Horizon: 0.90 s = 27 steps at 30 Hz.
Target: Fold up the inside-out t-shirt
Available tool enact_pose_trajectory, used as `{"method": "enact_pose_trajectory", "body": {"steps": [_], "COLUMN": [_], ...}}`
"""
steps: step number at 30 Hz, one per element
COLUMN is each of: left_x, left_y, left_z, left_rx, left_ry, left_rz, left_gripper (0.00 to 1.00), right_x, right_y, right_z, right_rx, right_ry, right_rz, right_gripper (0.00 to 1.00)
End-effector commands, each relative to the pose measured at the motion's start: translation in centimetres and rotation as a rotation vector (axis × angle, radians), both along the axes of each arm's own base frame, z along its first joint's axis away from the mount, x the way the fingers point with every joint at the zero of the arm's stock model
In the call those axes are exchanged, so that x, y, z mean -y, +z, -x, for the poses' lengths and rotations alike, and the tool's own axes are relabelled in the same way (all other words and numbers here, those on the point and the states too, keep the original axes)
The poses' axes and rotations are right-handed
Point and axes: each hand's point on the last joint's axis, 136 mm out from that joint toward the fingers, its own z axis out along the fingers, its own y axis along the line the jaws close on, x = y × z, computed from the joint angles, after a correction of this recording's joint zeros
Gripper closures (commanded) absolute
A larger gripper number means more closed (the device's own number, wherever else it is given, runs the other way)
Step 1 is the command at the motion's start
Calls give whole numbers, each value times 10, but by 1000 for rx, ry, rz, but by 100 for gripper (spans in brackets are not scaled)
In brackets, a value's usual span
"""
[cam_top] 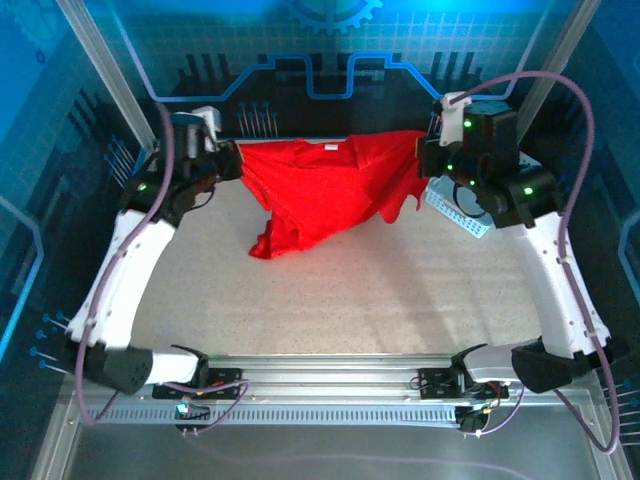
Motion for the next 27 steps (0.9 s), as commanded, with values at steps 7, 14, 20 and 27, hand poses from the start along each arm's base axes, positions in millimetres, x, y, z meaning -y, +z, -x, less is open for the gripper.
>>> {"method": "enact_pose_trajectory", "body": {"steps": [7,14,20,27], "left_x": [-5,-1,0,14], "left_y": [158,178,146,161], "left_z": [91,105,78,124], "left_rx": [568,610,469,605], "left_ry": [-102,-147,-112,-259], "left_rz": [143,163,132,193], "left_gripper": [100,100,100,100], "right_x": [30,40,32,40], "right_y": [117,152,138,152], "right_z": [79,108,98,140], "right_rx": [331,447,382,449], "right_ry": [1,11,30,67], "right_rz": [-143,-175,-169,-205], "right_gripper": [100,100,100,100]}}
